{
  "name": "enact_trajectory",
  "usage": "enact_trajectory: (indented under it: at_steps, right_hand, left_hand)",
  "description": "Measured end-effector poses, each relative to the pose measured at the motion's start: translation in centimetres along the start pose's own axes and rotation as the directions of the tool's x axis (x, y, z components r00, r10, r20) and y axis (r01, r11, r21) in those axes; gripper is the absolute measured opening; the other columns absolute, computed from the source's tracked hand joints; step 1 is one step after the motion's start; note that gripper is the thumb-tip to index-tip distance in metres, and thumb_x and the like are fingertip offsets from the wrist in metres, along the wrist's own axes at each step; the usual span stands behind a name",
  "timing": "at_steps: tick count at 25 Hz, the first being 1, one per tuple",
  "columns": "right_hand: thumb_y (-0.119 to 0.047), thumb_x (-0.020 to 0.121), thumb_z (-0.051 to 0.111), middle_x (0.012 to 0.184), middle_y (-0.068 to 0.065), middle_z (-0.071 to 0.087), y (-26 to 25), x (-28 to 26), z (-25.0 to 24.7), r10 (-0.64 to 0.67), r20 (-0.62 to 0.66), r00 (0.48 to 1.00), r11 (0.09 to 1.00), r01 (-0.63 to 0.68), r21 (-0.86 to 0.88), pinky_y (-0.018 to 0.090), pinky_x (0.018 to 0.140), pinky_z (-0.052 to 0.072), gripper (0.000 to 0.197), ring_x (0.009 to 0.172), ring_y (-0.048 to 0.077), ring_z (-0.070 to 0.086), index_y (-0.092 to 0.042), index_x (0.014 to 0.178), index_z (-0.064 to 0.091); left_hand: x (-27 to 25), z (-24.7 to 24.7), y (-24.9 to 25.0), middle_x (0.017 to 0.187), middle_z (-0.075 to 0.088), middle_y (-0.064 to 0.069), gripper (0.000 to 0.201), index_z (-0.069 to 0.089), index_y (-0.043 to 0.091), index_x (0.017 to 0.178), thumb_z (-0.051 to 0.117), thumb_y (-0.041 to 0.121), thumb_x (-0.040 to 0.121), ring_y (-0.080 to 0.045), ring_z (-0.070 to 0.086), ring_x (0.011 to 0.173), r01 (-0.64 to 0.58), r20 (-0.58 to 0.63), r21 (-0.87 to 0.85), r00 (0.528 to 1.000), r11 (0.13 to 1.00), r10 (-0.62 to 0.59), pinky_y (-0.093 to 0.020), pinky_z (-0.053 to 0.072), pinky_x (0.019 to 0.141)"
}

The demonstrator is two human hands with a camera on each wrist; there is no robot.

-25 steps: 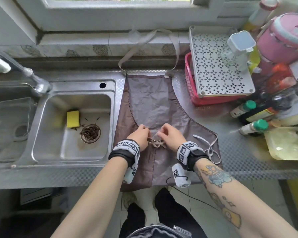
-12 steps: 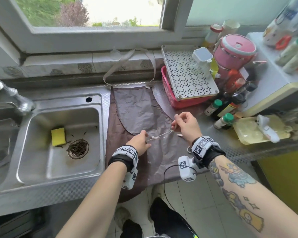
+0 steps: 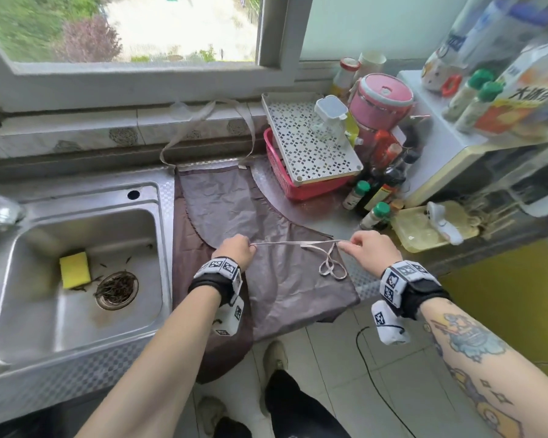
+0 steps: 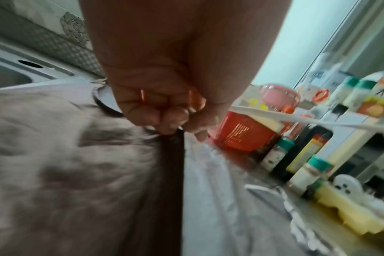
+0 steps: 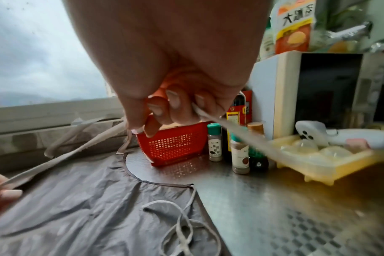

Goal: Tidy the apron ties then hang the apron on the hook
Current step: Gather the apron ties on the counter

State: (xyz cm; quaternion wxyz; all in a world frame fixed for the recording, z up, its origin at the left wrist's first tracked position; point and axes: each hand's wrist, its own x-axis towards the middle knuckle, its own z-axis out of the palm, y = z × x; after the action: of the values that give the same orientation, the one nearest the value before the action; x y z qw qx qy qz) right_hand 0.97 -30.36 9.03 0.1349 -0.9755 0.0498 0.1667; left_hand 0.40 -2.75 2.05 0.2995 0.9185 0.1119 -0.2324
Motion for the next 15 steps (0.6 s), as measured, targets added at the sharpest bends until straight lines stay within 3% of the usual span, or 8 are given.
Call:
enact_trajectory:
  at_steps: [3, 5, 7, 8, 9, 11, 13, 15]
  right_hand:
    - [-0.051, 0.080, 0.059, 0.068, -0.001, 0.066, -2.0, -0.3, 1.0, -0.064, 0.059, 0.996, 0.989, 0.055, 0.139, 0.032, 0.068, 0.048, 0.033, 0.074, 0.022, 0.061, -0.021, 0.066, 0.060]
    - [-0.040, 0.083, 0.061, 0.065, -0.001, 0.068, -3.6, -0.7, 1.9, -0.161, 0.194, 0.968, 0.927, 0.081, 0.365, 0.030, 0.058, 0.047, 0.026, 0.065, 0.019, 0.063, -0.018, 0.070, 0.064]
    - [-0.034, 0.085, 0.062, 0.080, 0.004, 0.072, -4.2, -0.4, 2.7, -0.210, 0.277, 0.938, 0.807, 0.006, 0.591, 0.031, 0.059, 0.048, 0.018, 0.074, 0.021, 0.063, -0.019, 0.080, 0.070]
    - [-0.035, 0.085, 0.062, 0.088, 0.005, 0.072, -3.8, 0.7, 3.2, -0.173, 0.270, 0.947, 0.809, -0.020, 0.587, 0.033, 0.066, 0.048, 0.018, 0.077, 0.023, 0.062, -0.020, 0.086, 0.072]
    - [-0.036, 0.085, 0.060, 0.094, 0.007, 0.072, -3.2, 1.8, 3.6, -0.110, 0.244, 0.963, 0.866, -0.028, 0.498, 0.033, 0.073, 0.048, 0.021, 0.082, 0.024, 0.063, -0.020, 0.091, 0.072]
    - [-0.035, 0.085, 0.058, 0.105, 0.011, 0.072, -1.7, 4.1, 4.8, 0.068, 0.171, 0.983, 0.979, -0.099, 0.180, 0.031, 0.082, 0.046, 0.027, 0.097, 0.030, 0.065, -0.015, 0.099, 0.070]
    - [-0.031, 0.084, 0.057, 0.109, 0.018, 0.070, -0.7, 5.7, 6.3, 0.227, 0.142, 0.964, 0.966, -0.242, 0.096, 0.032, 0.082, 0.046, 0.032, 0.105, 0.035, 0.063, -0.006, 0.099, 0.070]
    - [-0.032, 0.086, 0.057, 0.110, 0.025, 0.068, -0.4, 7.2, 7.5, 0.331, 0.136, 0.934, 0.928, -0.348, 0.135, 0.034, 0.082, 0.046, 0.039, 0.107, 0.039, 0.061, 0.004, 0.098, 0.068]
  left_hand:
    - [-0.9, -0.5, 3.3, 0.086, 0.073, -0.017, 0.034, 0.054, 0.017, 0.062, 0.044, 0.043, 0.081, -0.035, 0.067, 0.086, -0.108, -0.022, -0.130, 0.994, 0.986, 0.106, -0.042, 0.055, 0.083]
    - [-1.8, -0.5, 5.1, 0.086, 0.072, -0.017, 0.029, 0.057, 0.016, 0.065, 0.050, 0.038, 0.084, -0.035, 0.066, 0.086, -0.186, -0.040, -0.131, 0.982, 0.974, 0.182, -0.040, 0.054, 0.079]
    - [-2.2, -0.8, 5.7, 0.089, 0.072, -0.017, 0.022, 0.066, 0.015, 0.076, 0.054, 0.032, 0.084, -0.035, 0.064, 0.088, -0.238, -0.078, -0.115, 0.970, 0.964, 0.230, -0.036, 0.050, 0.075]
    - [-2.1, -1.0, 5.4, 0.089, 0.071, -0.019, 0.022, 0.067, 0.011, 0.078, 0.055, 0.029, 0.083, -0.035, 0.063, 0.088, -0.243, -0.097, -0.120, 0.968, 0.963, 0.232, -0.034, 0.047, 0.073]
    - [-2.0, -1.2, 4.7, 0.089, 0.070, -0.020, 0.023, 0.068, 0.008, 0.079, 0.055, 0.026, 0.083, -0.036, 0.063, 0.089, -0.229, -0.116, -0.128, 0.970, 0.965, 0.215, -0.033, 0.046, 0.072]
    - [-1.7, -1.5, 2.7, 0.092, 0.070, -0.022, 0.024, 0.069, 0.005, 0.083, 0.054, 0.024, 0.083, -0.037, 0.062, 0.091, -0.165, -0.136, -0.104, 0.979, 0.981, 0.150, -0.033, 0.047, 0.075]
    - [-1.8, -1.4, 0.7, 0.098, 0.071, -0.019, 0.023, 0.069, 0.010, 0.088, 0.053, 0.024, 0.082, -0.036, 0.063, 0.097, -0.090, -0.097, -0.050, 0.992, 0.995, 0.085, -0.034, 0.048, 0.080]
    - [-1.9, -1.1, -0.8, 0.099, 0.073, -0.014, 0.020, 0.071, 0.015, 0.089, 0.054, 0.023, 0.080, -0.032, 0.064, 0.099, -0.037, -0.044, -0.061, 0.998, 0.997, 0.034, -0.032, 0.048, 0.083]
